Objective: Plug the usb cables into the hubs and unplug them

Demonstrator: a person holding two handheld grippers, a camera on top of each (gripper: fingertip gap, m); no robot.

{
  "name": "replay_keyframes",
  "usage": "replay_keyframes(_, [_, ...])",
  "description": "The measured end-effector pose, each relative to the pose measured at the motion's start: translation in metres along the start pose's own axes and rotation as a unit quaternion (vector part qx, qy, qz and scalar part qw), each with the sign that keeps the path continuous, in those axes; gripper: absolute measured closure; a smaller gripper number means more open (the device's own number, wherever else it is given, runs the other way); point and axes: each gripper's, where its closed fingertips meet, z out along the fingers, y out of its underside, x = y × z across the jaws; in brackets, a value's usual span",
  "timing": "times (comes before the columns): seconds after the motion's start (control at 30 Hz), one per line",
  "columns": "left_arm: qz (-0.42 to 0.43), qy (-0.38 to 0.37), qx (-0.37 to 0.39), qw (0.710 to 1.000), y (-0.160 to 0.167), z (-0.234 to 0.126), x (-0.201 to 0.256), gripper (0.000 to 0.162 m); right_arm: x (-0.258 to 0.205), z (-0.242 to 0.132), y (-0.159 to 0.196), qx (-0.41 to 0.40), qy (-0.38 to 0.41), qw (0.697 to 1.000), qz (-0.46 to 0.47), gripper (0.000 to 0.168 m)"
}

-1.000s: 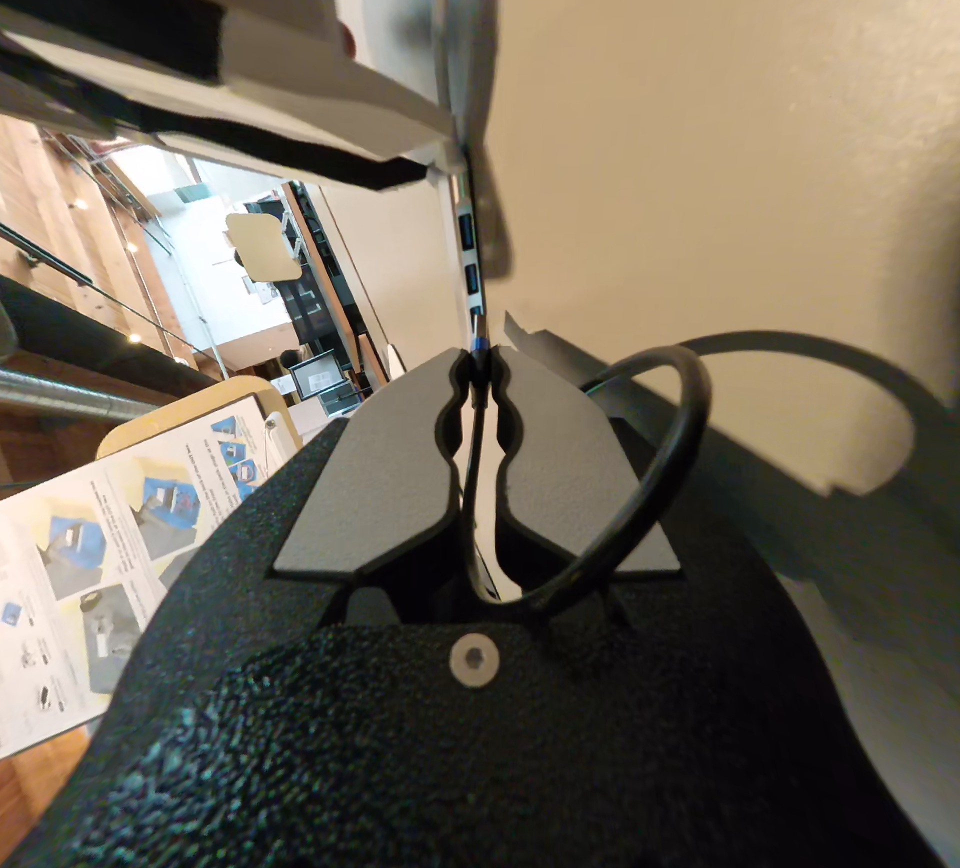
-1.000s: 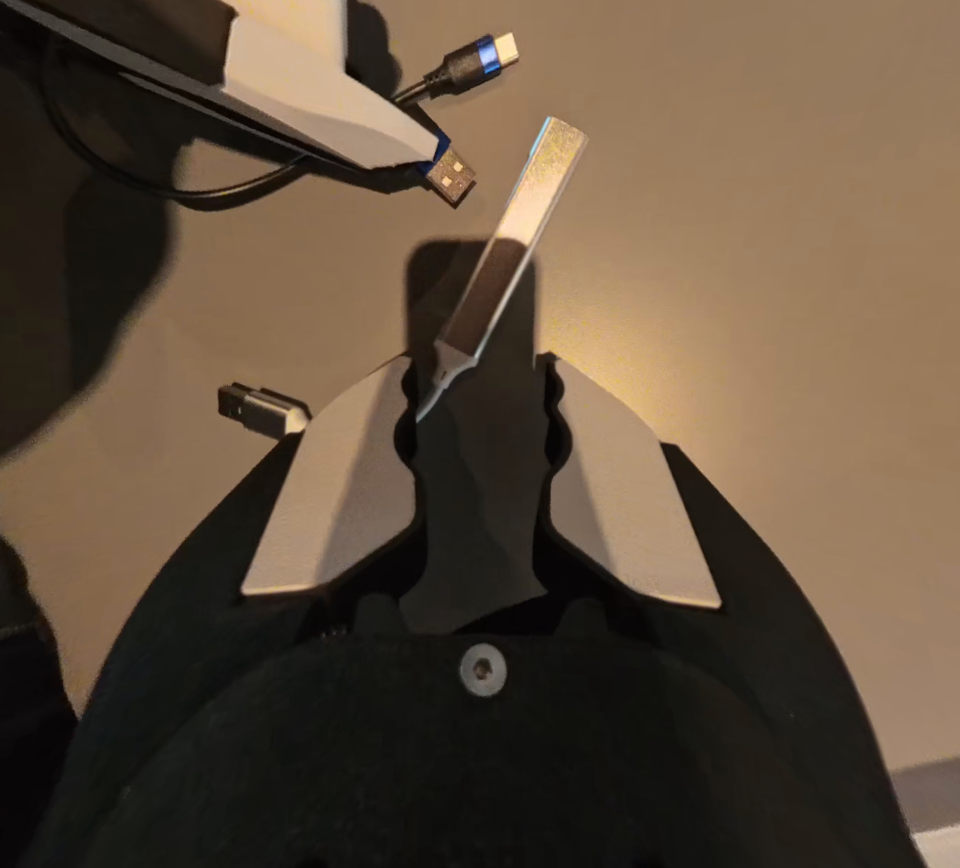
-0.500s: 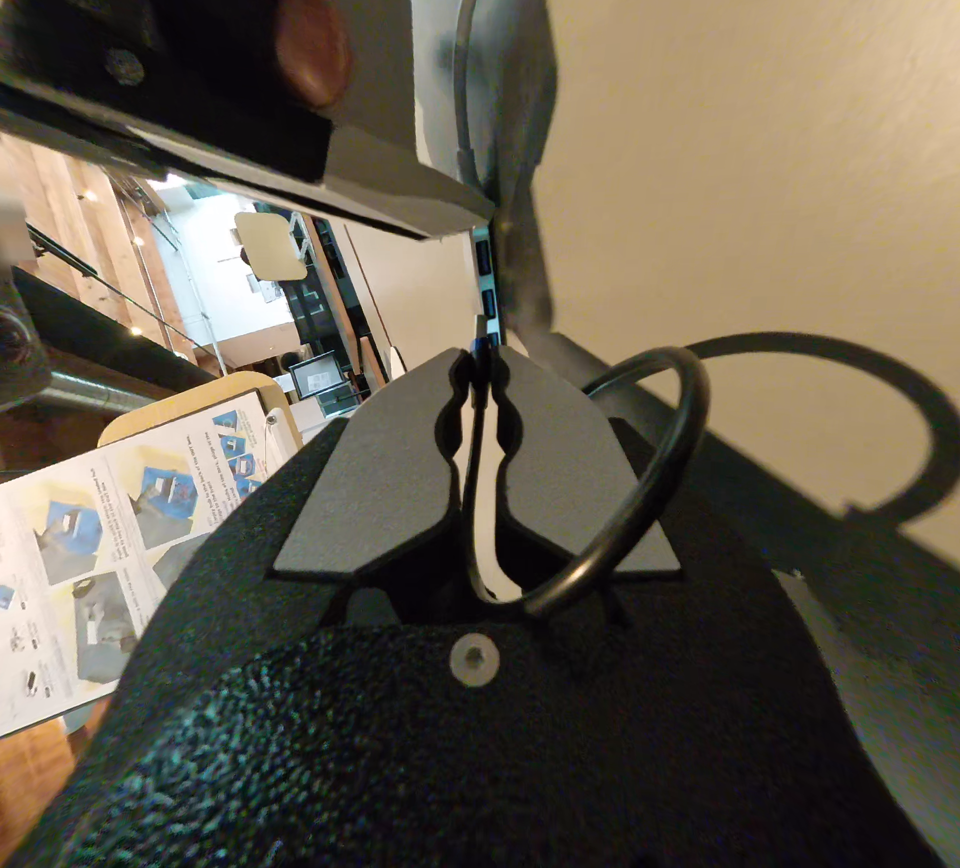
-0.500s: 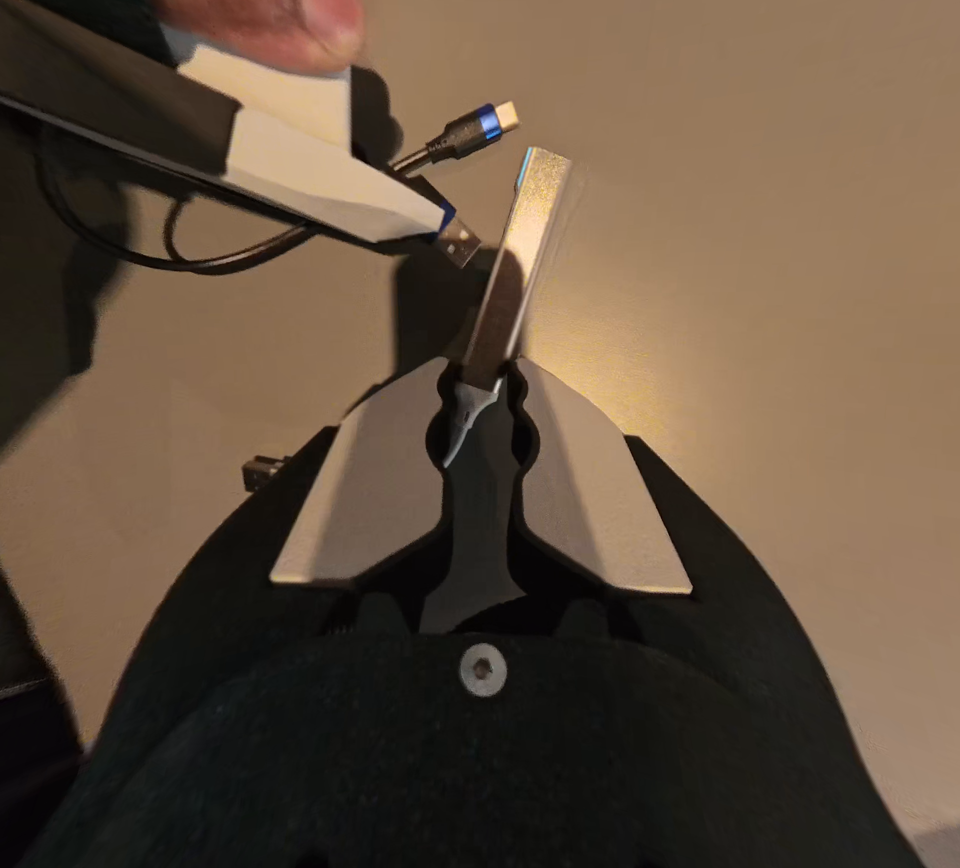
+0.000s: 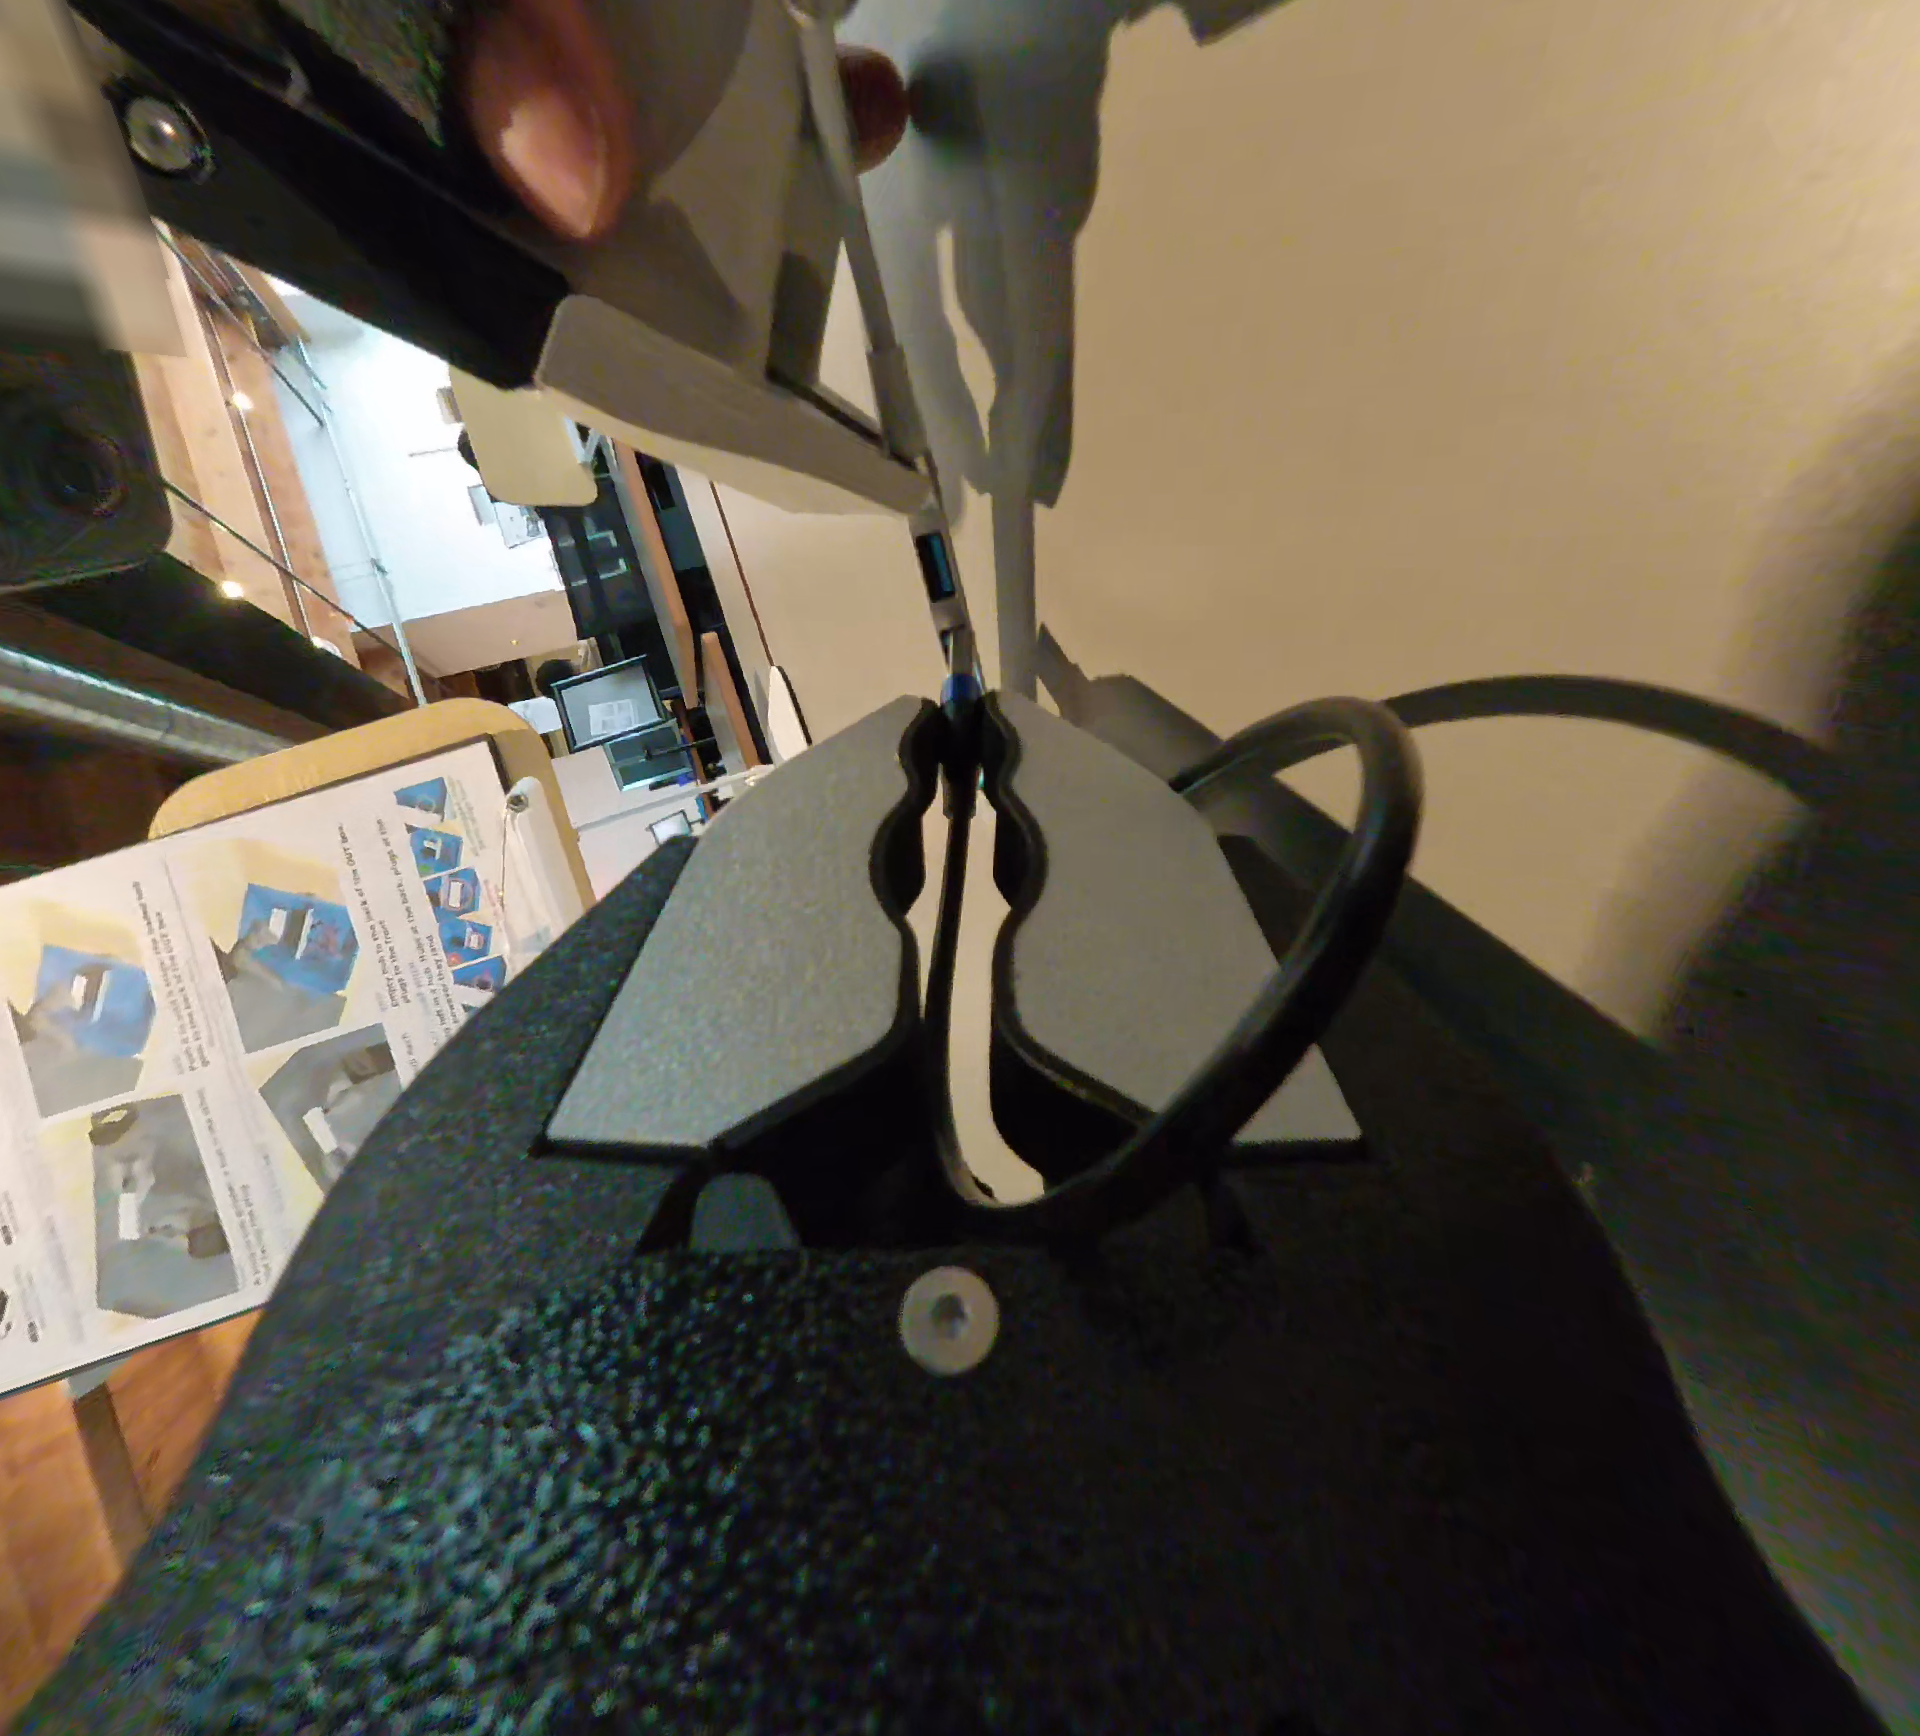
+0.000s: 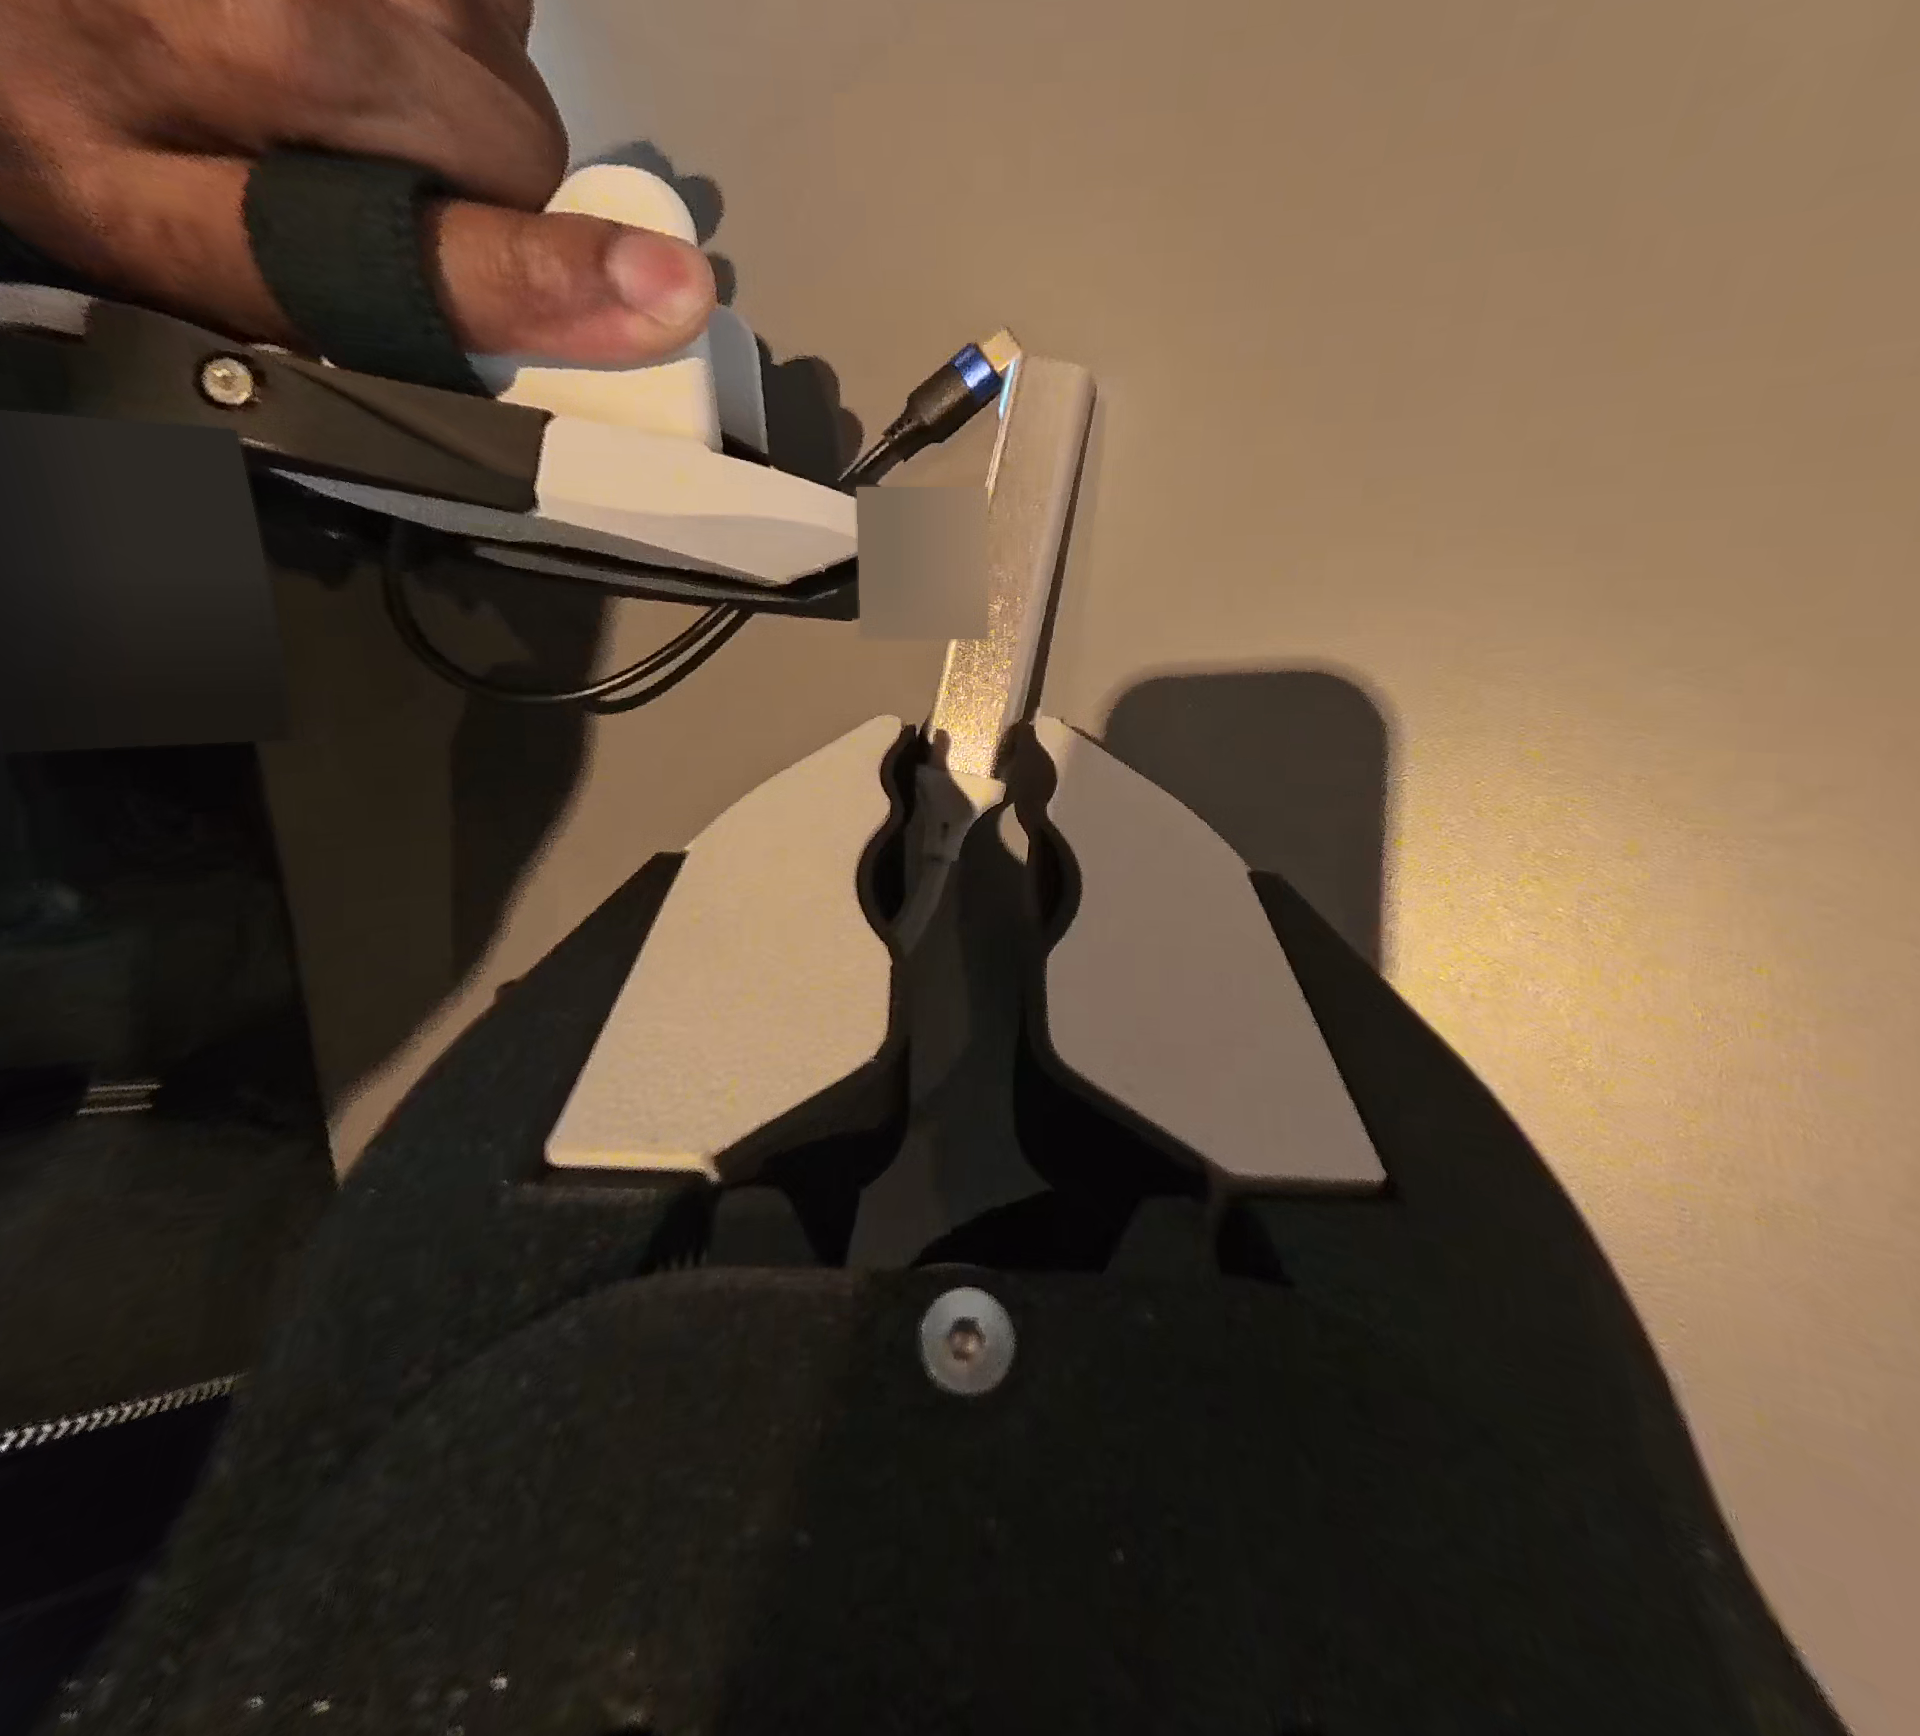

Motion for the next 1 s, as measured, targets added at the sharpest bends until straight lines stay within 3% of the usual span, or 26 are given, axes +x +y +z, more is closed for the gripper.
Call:
replay_keyframes(0.57, [-0.035,-0.011,-0.023,0.999,0.0034,0.0034,-0.0062,0.154,-0.0015,-0.0011,-0.0048,0.028,-0.011,1.0,0.001,0.149])
replay_keyframes(1.0, [-0.023,-0.002,-0.038,0.999,0.0055,0.0088,-0.0028,0.154,-0.0023,0.0053,-0.0045,0.021,0.033,0.996,-0.074,0.148])
